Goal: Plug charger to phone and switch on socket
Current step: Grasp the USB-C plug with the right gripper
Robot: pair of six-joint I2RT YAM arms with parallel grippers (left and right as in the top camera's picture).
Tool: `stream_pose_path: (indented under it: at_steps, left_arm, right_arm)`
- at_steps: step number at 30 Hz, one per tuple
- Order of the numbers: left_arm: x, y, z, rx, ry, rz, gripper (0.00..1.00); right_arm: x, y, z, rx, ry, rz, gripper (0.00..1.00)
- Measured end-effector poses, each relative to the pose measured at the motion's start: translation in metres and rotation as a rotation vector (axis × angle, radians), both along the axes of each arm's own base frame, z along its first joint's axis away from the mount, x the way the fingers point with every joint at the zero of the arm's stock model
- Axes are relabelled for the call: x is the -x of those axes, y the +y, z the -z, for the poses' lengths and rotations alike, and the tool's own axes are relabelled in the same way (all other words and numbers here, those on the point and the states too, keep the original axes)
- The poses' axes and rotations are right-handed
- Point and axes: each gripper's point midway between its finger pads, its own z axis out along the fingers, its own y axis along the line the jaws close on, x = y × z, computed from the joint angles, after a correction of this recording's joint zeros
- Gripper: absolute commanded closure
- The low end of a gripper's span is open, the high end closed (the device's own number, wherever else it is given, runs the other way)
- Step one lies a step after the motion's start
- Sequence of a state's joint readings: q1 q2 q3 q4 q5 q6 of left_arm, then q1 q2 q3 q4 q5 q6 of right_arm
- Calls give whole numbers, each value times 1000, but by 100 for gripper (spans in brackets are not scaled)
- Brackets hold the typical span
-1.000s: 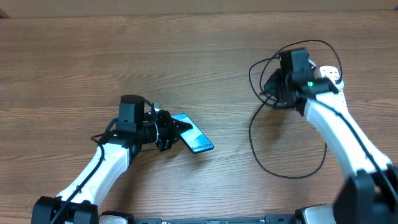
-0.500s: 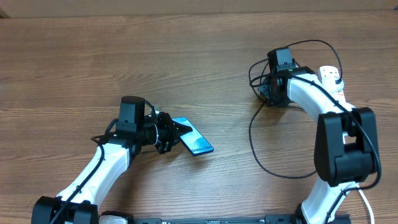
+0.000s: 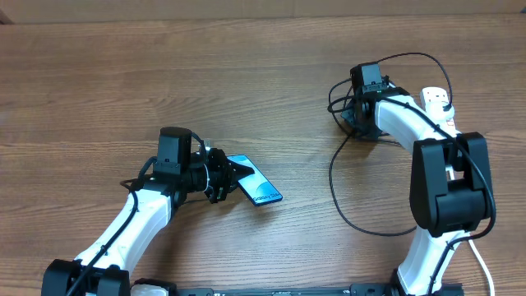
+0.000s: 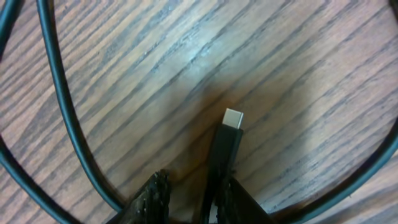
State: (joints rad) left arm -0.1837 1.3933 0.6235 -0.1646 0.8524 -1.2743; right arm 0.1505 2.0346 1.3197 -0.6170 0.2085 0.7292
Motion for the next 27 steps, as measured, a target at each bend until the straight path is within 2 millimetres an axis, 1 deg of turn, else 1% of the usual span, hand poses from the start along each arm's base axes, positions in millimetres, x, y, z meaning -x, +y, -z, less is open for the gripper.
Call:
stream_pose_path:
  at_steps: [4,5,7,9,10,16,17,19,20,22,27]
  left_arm:
    - [0,0,0,0,0,0,95]
    - [0,0,0,0,0,0,95]
    - [0,0,0,0,0,0,95]
    - [0,0,0,0,0,0,95]
    - [0,0,0,0,0,0,95]
    - [0,0,0,0,1,0,94]
    - [0,0,0,0,0,0,93]
    - [0,0,0,0,0,0,93]
    - [0,0,0,0,0,0,93]
    - [0,0,0,0,0,0,93]
    - [0,0,0,0,0,0,93]
  right_arm:
    - [3,3,1,-19,21,-5,73]
    - [4,4,1,-26,28,-8,68]
    - [7,8,1,-49,44,-10,53]
    - [9,13,0,-73,55,-18,41]
    - [10,14,0,-80,60,-20,39]
    - [11,18,0,-96,69,-34,39]
    - [11,18,-1,-97,70,-35,41]
    - [12,18,0,-99,76,-34,50]
    - [13,18,0,-101,77,-34,57]
    - [15,19,0,-104,85,-33,63]
    - [17,22,1,-129,94,-21,71]
